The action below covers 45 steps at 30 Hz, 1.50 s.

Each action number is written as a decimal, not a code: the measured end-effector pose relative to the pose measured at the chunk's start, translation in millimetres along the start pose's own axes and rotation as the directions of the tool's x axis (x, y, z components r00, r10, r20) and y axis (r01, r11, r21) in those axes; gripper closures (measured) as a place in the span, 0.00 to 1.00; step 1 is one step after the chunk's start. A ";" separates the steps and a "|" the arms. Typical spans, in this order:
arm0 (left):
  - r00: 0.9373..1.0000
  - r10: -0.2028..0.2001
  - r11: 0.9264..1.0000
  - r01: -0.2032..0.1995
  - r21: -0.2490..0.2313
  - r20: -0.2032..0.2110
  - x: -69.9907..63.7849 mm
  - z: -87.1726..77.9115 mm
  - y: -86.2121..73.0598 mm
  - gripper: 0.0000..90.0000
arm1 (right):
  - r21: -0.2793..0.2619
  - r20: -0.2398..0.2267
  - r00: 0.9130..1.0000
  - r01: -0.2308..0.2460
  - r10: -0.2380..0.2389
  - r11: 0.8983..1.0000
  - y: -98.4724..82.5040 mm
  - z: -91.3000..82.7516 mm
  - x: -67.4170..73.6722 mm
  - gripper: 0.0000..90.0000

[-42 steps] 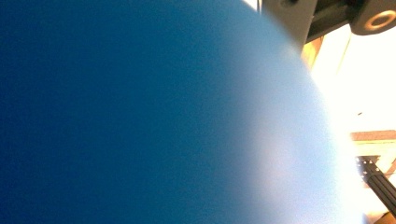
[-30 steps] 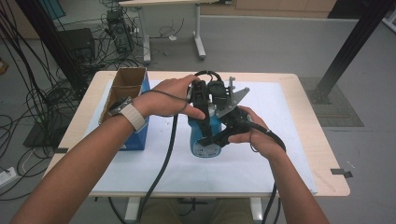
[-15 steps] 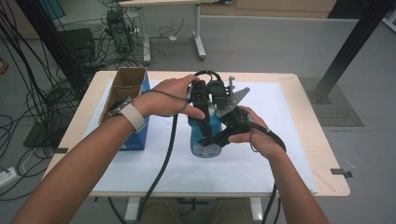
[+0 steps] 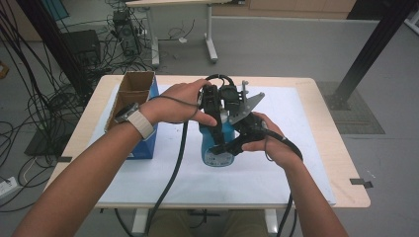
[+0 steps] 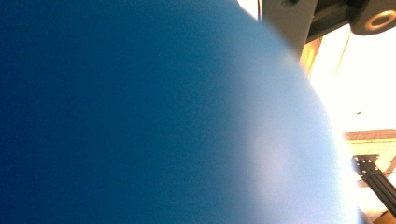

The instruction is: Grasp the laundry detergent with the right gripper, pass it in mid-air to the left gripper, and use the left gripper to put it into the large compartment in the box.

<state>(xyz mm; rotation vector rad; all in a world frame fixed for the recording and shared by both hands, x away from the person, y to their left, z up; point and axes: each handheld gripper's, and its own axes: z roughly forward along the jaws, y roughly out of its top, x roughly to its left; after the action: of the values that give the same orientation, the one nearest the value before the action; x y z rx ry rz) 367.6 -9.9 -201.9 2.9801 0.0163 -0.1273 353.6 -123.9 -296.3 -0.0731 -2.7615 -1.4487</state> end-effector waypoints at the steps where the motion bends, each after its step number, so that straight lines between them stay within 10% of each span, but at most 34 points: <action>1: 1.000 0.001 1.000 -0.001 0.001 -0.001 0.1 -0.1 -0.1 0.43 | 0.001 0.004 1.000 0.001 -0.001 1.000 0.1 -0.1 0.2 0.49; 45: 1.000 -0.010 1.000 0.010 -0.001 0.005 -0.1 -1.1 -3.0 0.43 | -0.011 -0.013 1.000 0.006 -0.006 1.000 1.0 2.5 -0.1 0.49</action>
<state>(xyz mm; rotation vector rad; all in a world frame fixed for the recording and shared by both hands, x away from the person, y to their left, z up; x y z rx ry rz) 367.5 -6.8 -201.3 2.9788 0.0314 -0.1362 353.8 -121.3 -296.9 -0.0552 -2.7459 -1.4602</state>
